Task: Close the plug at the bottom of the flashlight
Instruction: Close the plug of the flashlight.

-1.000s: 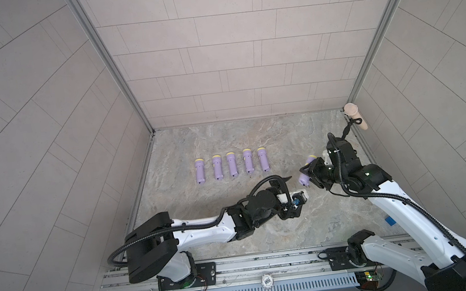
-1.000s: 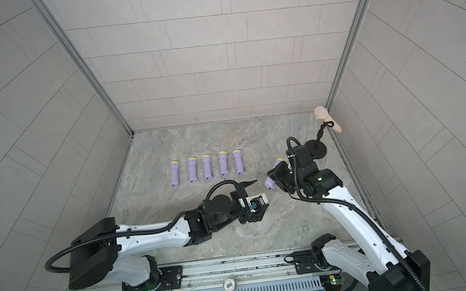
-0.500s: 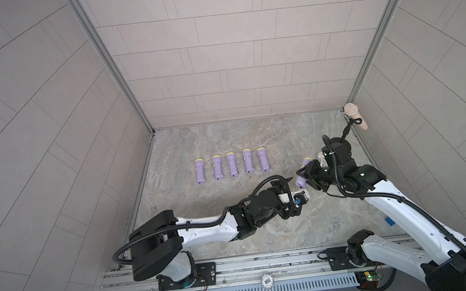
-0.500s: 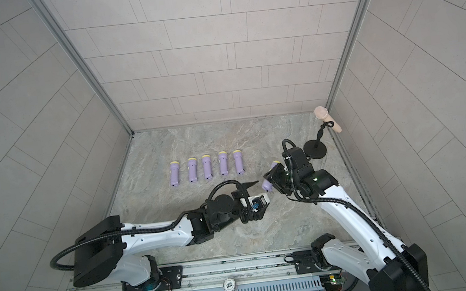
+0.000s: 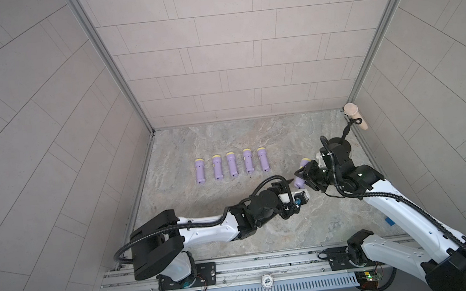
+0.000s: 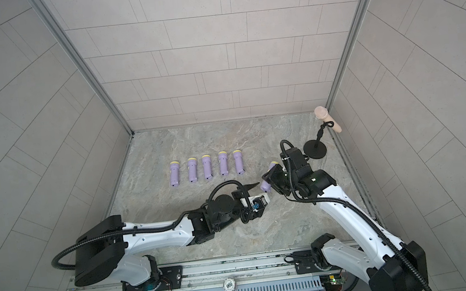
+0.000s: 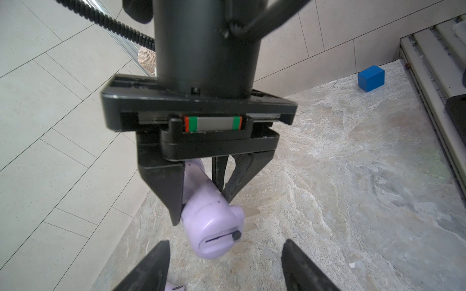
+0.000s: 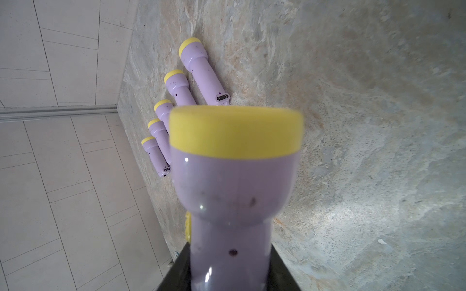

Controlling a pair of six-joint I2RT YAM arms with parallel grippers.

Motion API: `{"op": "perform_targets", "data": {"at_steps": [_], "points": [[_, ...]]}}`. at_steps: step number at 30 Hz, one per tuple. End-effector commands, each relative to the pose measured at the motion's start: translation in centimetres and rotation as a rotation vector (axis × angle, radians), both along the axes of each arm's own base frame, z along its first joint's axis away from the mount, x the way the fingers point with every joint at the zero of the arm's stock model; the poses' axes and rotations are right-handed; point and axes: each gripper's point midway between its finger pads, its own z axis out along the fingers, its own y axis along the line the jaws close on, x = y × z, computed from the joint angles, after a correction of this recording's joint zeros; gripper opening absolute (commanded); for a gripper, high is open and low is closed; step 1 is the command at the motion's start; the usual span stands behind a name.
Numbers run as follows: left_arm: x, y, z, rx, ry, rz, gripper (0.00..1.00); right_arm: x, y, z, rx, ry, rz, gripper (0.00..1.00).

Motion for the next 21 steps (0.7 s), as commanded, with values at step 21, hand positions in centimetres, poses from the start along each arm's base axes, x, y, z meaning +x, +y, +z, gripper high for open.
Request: {"op": "perform_targets", "data": {"at_steps": [21], "points": [[0.06, -0.69, 1.17, -0.014, -0.042, -0.004, 0.61, 0.28, 1.16, 0.43, 0.021, -0.025, 0.027, 0.00]]}}
